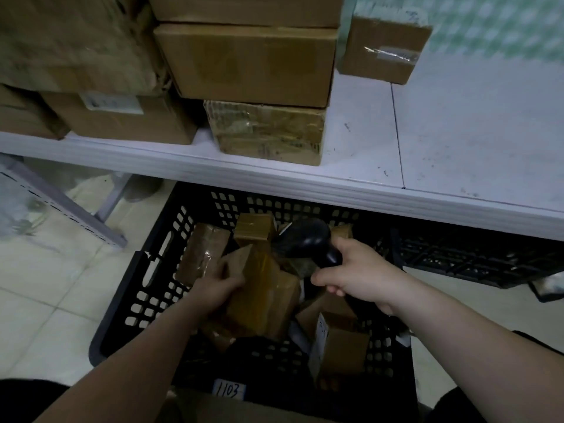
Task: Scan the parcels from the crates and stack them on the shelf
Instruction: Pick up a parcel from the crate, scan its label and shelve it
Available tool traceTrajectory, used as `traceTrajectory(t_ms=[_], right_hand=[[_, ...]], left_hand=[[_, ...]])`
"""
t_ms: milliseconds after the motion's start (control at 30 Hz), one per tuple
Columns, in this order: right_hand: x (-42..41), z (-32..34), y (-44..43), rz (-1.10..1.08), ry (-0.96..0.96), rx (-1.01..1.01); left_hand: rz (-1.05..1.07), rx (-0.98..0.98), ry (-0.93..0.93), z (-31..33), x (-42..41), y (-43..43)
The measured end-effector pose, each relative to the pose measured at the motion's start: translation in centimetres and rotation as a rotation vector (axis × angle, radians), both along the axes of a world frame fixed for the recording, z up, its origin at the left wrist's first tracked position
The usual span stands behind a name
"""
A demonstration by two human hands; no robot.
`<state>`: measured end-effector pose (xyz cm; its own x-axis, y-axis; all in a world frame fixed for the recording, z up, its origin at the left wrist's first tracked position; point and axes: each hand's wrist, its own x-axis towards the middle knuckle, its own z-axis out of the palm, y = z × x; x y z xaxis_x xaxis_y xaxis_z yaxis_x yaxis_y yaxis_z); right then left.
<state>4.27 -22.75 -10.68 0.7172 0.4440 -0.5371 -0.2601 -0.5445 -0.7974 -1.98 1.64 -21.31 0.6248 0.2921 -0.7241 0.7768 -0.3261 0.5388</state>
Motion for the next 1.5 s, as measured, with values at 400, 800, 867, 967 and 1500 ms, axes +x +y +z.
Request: traceTrajectory(t_ms=[400,800,867,967,1500], right_hand=[[-4.6,2.5,-2.7,-0.191,-0.079,0.207],[-7.9,6.7,-6.2,-0.544,-0.209,0.466],[-8.2,8.2,-6.5,-0.558,-0.204,0.515],[-8.2,10.3,-7.1,-0.614,-0.234,0.539],[-8.7,19.6,-7.8,-0.597,-0.543,0.477]], left_hand=[[0.293,-0.768,-0.026,9.5,-4.9,-3.7],[0.271,-1.002,-0.170,15.6,-7.5,-9.3],[0.212,-0.952,-0.199,17.2,-7.2,-9.9],[0.113,-0.863,-0.228,19.5,-6.7,-10.2],[-0.225,-0.572,-0.497,27.4,-7.2,-12.5]])
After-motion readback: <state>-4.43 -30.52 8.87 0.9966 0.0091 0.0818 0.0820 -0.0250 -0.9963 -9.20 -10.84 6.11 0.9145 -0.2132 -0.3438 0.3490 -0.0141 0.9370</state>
